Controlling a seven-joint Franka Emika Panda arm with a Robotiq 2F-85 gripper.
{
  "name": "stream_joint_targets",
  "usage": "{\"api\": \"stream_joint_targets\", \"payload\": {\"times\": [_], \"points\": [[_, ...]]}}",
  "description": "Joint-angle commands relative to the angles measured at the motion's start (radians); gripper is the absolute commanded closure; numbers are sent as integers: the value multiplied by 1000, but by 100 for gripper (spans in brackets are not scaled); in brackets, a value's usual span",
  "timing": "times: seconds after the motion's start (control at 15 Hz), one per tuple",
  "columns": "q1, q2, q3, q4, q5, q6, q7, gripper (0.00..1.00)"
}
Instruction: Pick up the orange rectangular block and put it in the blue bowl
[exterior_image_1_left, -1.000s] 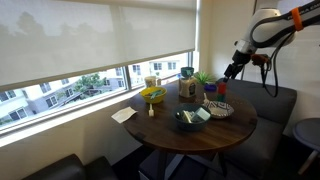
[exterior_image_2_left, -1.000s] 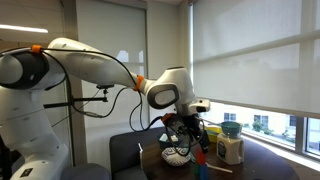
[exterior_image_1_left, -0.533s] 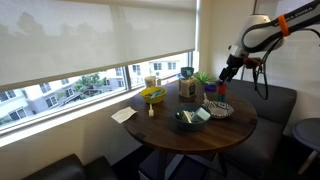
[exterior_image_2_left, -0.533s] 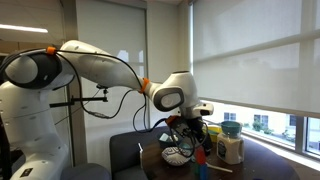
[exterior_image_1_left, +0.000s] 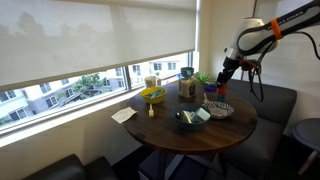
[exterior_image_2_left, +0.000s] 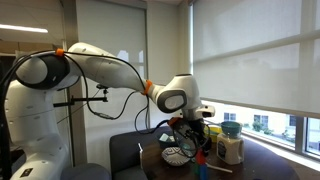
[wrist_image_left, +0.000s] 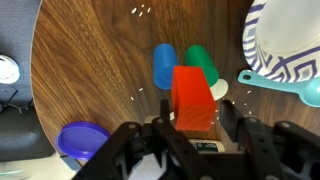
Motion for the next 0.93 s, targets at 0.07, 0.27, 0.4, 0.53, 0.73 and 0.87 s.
{"api": "stream_joint_targets", "payload": {"times": [0.07,0.27,0.4,0.53,0.73,0.87], "points": [[-12,16,17,28,2,-22,-7,81],[-13,-69,25,-16,-41,-9,5,92],[-10,-164,32,-76,-85,63,-35,92],[5,-220,39,-104,-92,98,-98,92],[37,-300,24,-159,-61,191,-219,92],[31,-258,32,-106,-73,143,-170,67]]}}
